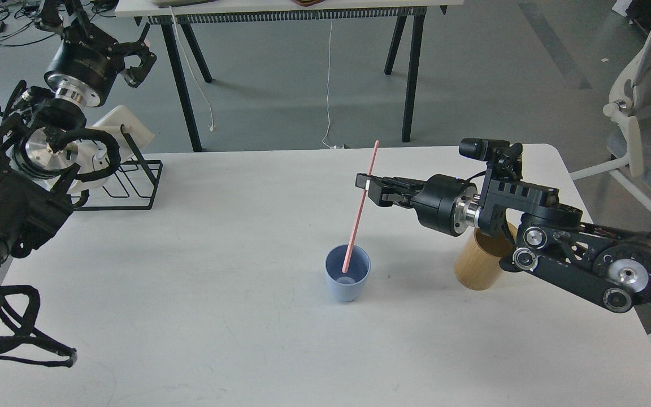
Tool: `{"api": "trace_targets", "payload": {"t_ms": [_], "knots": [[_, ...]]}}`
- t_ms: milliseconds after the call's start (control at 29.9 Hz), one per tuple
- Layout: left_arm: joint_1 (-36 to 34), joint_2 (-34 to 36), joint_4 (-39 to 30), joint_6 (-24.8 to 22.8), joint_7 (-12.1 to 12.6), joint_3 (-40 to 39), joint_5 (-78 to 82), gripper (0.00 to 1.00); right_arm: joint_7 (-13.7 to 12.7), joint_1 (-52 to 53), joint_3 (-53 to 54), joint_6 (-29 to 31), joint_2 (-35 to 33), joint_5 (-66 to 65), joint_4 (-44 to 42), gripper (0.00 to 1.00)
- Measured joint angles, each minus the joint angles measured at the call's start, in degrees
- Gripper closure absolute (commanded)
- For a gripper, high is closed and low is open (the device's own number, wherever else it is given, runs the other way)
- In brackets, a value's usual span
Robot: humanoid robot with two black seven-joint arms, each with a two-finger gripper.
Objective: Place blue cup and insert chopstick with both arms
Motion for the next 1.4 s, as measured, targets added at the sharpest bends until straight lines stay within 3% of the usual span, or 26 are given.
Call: {"api": "trace_targets", "payload": {"t_ms": [201, 368, 635, 702, 736, 802, 1003, 1404], "knots": [[0.0, 0.0, 0.0, 0.0, 0.0, -0.1, 0.0, 0.01, -0.1, -0.4, -2.1, 0.0, 1.4, -0.8, -1.5, 0.86], [0.1, 0.0, 0.5, 0.0, 0.0, -0.1, 0.0, 0.01, -0.1, -1.0, -2.8, 0.0, 1.5, -0.9, -1.5, 0.72], [0.1, 0.0, 0.7, 0.0, 0.0, -0.1, 0.0, 0.01, 0.0, -1.4, -2.5, 0.0, 1.1, -0.5, -1.0, 0.59], [0.1, 0.0, 0.7, 0.0, 0.0, -0.1, 0.0, 0.01, 0.0, -1.4, -1.4, 0.0, 0.8, -0.1, -0.4, 0.49], [0.1, 0.0, 0.7, 0.0, 0.0, -0.1, 0.0, 0.01, 0.0, -1.4, -0.5, 0.0, 0.6, 0.1, 0.0, 0.38], [0.1, 0.0, 0.8, 0.0, 0.0, -0.1, 0.0, 0.01, 0.0, -1.4, 3.2, -0.1, 0.2, 0.4, 0.4, 0.03], [0.1, 0.1, 0.8, 0.0, 0.0, -0.1, 0.0, 0.01, 0.2, -1.3, 18.0, 0.5, 0.1, 4.7, -0.9, 0.01], [0.3, -1.0, 0.8, 0.0, -0.3, -0.4, -0.4, 0.01, 0.4, -0.1, 35.6, 0.5, 0.8, 33.0, -14.5, 0.0]]}}
